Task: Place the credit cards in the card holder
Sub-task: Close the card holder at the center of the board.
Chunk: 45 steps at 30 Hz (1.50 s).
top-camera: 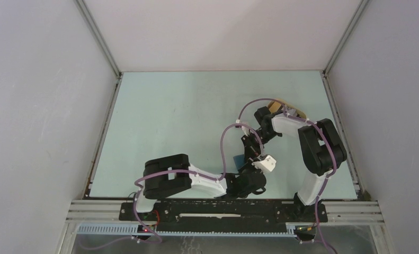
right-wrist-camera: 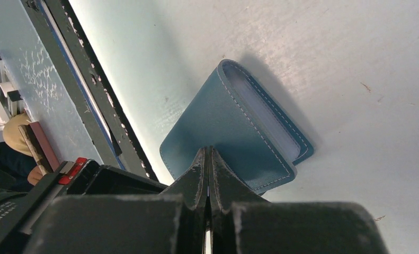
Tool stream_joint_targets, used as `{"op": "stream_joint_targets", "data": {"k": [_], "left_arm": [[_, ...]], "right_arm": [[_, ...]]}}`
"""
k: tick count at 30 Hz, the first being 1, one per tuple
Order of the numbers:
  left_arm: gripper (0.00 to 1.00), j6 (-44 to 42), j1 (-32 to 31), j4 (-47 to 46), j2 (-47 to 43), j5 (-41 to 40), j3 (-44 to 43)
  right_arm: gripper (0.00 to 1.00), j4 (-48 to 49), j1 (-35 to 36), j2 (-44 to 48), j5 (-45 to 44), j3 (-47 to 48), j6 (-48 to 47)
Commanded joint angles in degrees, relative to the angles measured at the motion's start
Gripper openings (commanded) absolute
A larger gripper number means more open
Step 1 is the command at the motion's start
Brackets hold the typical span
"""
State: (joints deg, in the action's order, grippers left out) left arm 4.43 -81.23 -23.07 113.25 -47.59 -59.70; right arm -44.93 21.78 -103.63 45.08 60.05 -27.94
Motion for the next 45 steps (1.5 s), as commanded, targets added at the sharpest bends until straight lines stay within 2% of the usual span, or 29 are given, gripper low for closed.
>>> {"op": "stream_joint_targets", "data": {"k": [1, 6, 15, 18, 24, 29, 33, 45], "left_arm": [[0.09, -2.81, 0.26, 1.72, 1.37, -3.87, -3.27], [0.09, -2.54, 0.28, 5.91, 3.73, -5.56, -5.95], [0.03, 8.09, 1.33, 16.03, 3.61, -0.97, -7.0], [0.02, 9.71, 1.8, 16.47, 2.93, 1.27, -6.28], [0.0, 11.33, 2.53, 17.0, 2.58, 4.31, -5.59], [0.0, 12.59, 3.39, 16.85, 1.85, 6.22, -4.7], [0.0, 13.33, 3.73, 16.48, 1.47, 7.21, -4.09], [0.0, 15.86, 5.01, 14.14, -1.27, 9.81, -0.77]], "right_arm": [[0.0, -1.35, 0.76, -2.28, -6.67, -1.2, -1.06], [0.0, -1.48, 0.8, -2.17, -6.67, -1.22, -1.05], [0.0, -3.71, -0.74, -2.16, -4.33, -0.16, -1.87], [0.04, -4.31, -1.38, -1.16, -3.34, 0.17, -2.3], [0.26, -5.69, -2.5, 2.06, -1.18, 1.24, -2.8], [0.37, -5.82, -4.34, 4.88, -0.13, 2.08, -2.44], [0.4, -6.33, -6.51, 6.81, 1.1, 2.52, -2.75], [0.4, -8.55, -11.23, 8.91, 2.65, 2.26, -6.27]]}}
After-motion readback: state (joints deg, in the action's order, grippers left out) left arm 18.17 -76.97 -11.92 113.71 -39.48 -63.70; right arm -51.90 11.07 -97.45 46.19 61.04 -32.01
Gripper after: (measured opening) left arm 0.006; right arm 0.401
